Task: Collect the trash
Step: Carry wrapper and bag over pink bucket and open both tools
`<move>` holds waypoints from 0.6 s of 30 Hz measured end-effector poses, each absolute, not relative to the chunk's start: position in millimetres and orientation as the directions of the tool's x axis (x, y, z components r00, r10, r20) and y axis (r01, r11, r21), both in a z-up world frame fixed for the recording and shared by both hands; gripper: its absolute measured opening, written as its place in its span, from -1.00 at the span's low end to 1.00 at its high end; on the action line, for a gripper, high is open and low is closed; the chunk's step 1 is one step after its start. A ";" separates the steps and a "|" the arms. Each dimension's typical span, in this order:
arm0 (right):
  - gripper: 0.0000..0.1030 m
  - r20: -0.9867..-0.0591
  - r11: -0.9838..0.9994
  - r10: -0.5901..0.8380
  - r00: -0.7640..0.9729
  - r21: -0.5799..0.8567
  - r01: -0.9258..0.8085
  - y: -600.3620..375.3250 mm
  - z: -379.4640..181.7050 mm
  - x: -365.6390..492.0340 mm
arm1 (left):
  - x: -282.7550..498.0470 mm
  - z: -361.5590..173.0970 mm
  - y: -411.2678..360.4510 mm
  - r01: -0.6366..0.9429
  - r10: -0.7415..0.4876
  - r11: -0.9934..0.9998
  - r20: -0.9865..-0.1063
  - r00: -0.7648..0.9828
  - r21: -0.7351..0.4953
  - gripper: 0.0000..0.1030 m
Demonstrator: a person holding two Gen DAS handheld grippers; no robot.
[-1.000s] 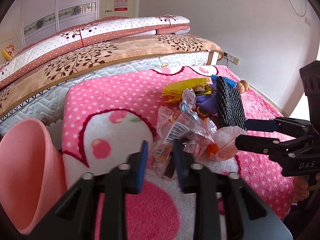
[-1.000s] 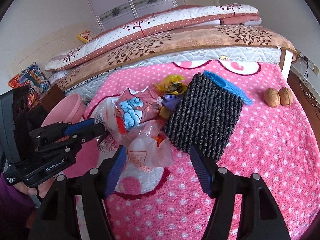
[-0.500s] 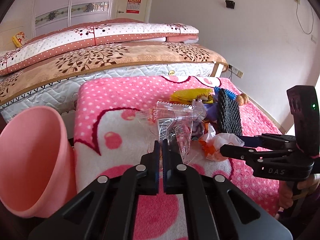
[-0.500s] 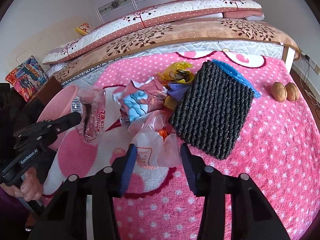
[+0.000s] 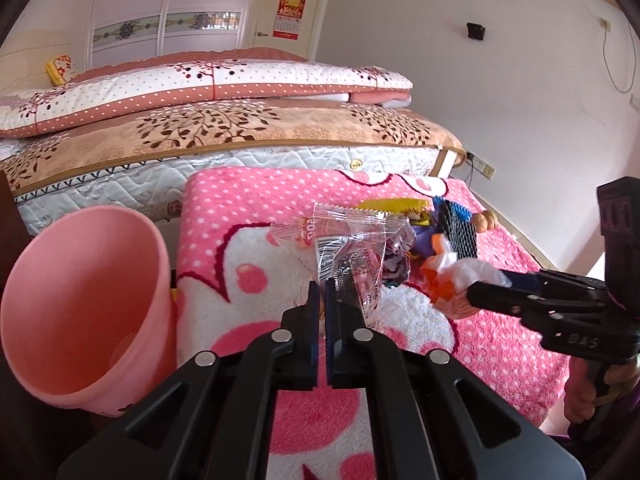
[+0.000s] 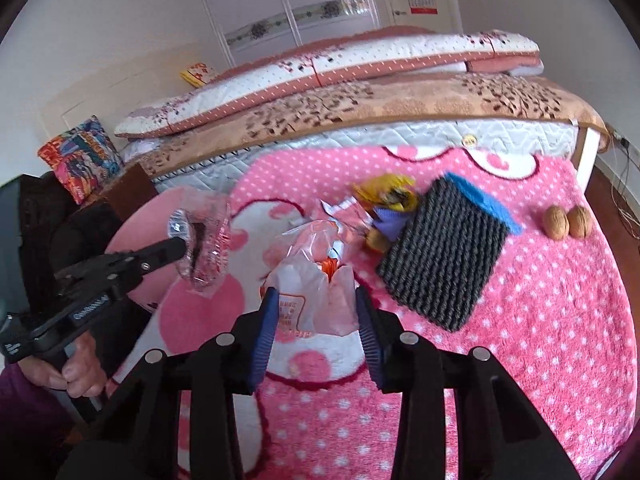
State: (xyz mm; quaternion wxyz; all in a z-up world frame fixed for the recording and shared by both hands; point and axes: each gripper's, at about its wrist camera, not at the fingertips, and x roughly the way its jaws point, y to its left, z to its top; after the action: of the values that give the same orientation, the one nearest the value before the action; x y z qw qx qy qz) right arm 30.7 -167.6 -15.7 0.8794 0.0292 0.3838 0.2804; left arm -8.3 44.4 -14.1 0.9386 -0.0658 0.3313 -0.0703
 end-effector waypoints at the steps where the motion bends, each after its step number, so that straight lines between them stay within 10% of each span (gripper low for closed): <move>1: -0.26 -0.644 0.833 0.529 0.552 0.270 -0.483 -166.1 -11.0 28.5 | -9.9 -12.5 46.5 0.079 -0.168 0.982 -0.611 0.774 -0.171 -0.97; 18: -0.25 -0.588 0.757 0.599 0.543 0.195 -0.623 -85.4 20.1 40.4 | -24.6 8.6 88.0 -0.145 0.039 0.980 -0.584 0.811 -0.137 -0.97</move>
State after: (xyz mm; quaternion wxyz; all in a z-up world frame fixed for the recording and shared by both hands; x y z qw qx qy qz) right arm 40.4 -85.4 20.1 0.8783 -0.0188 0.3275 0.3479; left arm -24.6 88.0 8.6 0.9475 -0.0878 0.3037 0.0486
